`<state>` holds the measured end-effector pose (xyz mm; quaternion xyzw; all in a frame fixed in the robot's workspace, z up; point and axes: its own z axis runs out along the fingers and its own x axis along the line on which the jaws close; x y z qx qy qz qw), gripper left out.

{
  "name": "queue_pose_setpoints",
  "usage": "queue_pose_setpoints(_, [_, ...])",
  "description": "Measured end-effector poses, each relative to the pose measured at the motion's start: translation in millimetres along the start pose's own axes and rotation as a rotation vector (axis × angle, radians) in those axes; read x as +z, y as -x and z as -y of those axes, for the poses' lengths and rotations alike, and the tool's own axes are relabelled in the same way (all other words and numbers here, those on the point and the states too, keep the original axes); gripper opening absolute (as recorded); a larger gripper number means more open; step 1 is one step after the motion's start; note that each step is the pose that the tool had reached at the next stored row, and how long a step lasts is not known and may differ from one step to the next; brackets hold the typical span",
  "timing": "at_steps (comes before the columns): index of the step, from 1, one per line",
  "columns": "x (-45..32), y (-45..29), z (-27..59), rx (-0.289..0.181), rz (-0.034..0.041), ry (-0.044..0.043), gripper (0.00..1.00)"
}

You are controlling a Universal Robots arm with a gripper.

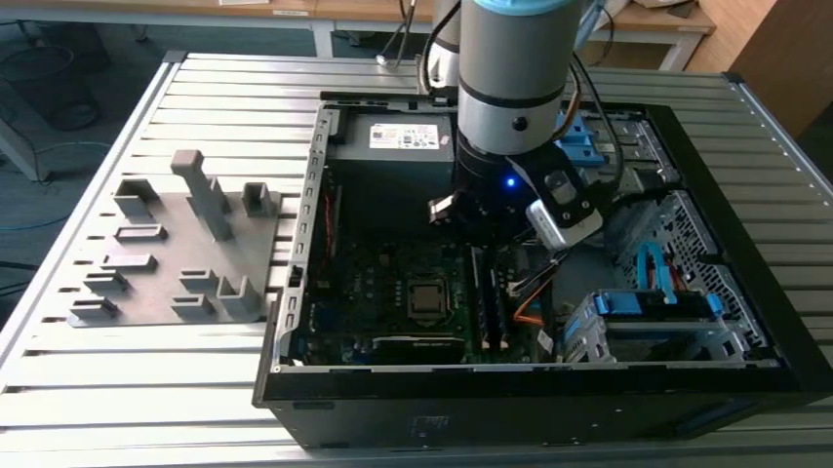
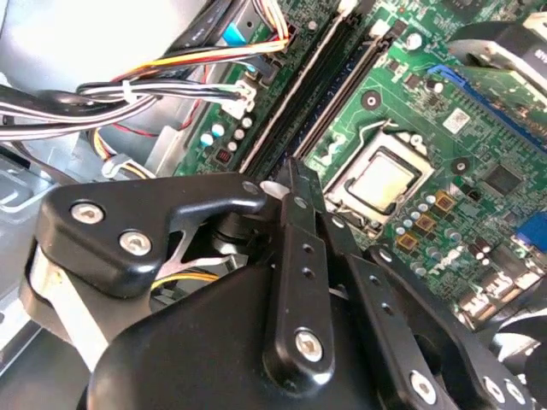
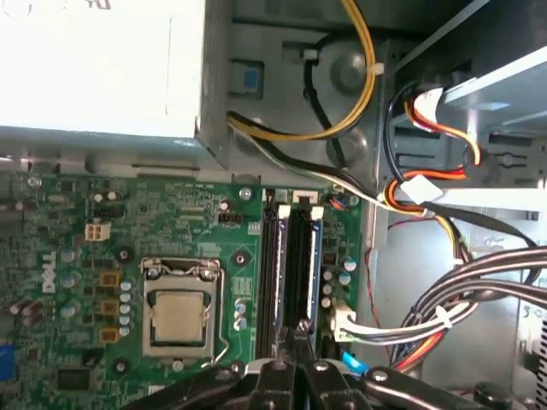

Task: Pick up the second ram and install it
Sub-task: 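Press down the second ram until it locks into place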

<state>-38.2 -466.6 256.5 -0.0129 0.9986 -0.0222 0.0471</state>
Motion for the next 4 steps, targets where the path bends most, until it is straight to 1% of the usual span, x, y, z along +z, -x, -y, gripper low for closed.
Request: queue_pose_setpoints(4, [-0.1, 0.0, 0.0, 0.0, -0.0001, -0.0002, 0.1])
